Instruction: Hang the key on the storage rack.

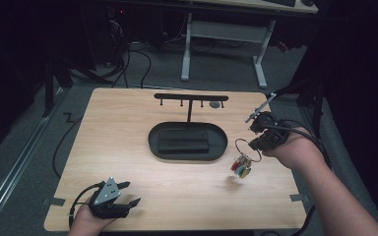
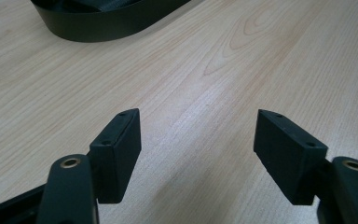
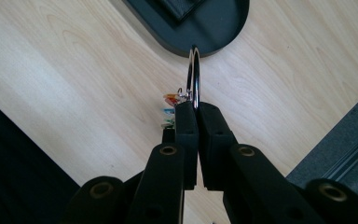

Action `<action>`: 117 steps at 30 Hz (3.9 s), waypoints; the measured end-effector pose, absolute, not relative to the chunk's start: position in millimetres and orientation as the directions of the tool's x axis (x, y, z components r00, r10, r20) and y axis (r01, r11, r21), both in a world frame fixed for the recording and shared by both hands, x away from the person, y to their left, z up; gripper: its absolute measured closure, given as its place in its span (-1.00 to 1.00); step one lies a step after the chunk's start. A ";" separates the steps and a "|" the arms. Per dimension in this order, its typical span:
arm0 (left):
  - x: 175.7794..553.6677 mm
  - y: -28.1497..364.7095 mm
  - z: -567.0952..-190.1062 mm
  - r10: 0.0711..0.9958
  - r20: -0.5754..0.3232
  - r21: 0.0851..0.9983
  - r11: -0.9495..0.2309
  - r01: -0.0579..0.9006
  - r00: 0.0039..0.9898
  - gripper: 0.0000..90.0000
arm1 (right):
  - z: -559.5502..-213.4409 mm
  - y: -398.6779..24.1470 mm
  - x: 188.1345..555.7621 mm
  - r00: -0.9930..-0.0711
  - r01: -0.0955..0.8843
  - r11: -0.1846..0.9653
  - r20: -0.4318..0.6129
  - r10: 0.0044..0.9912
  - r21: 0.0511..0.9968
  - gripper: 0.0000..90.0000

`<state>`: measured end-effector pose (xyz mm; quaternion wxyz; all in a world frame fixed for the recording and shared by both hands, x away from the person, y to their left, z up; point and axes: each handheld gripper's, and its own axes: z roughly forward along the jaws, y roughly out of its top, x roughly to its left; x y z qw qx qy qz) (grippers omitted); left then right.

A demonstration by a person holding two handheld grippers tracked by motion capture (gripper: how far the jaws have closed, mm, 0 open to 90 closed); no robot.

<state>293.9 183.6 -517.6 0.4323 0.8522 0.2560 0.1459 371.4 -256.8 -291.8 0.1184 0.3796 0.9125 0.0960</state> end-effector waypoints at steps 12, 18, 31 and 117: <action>294.2 183.9 -517.9 0.562 0.029 0.814 -0.493 0.307 0.826 -0.28 | -280.7 -245.5 397.5 -0.675 0.665 0.686 -0.156 0.722 0.295 0.95; 294.0 186.9 -517.9 0.567 0.027 0.812 -0.492 0.313 0.823 -0.28 | -279.6 -242.6 412.9 -0.666 0.670 0.677 -0.156 0.729 0.304 0.95; 294.0 188.7 -517.9 0.576 0.034 0.810 -0.495 0.315 0.817 -0.27 | -279.1 -234.2 442.3 -0.657 0.672 0.661 -0.143 0.740 0.334 0.95; 290.9 176.9 -521.0 0.554 0.058 0.785 -0.539 0.305 0.830 -0.27 | -427.9 -274.0 334.5 -0.481 0.551 0.398 -0.111 0.870 0.733 -0.65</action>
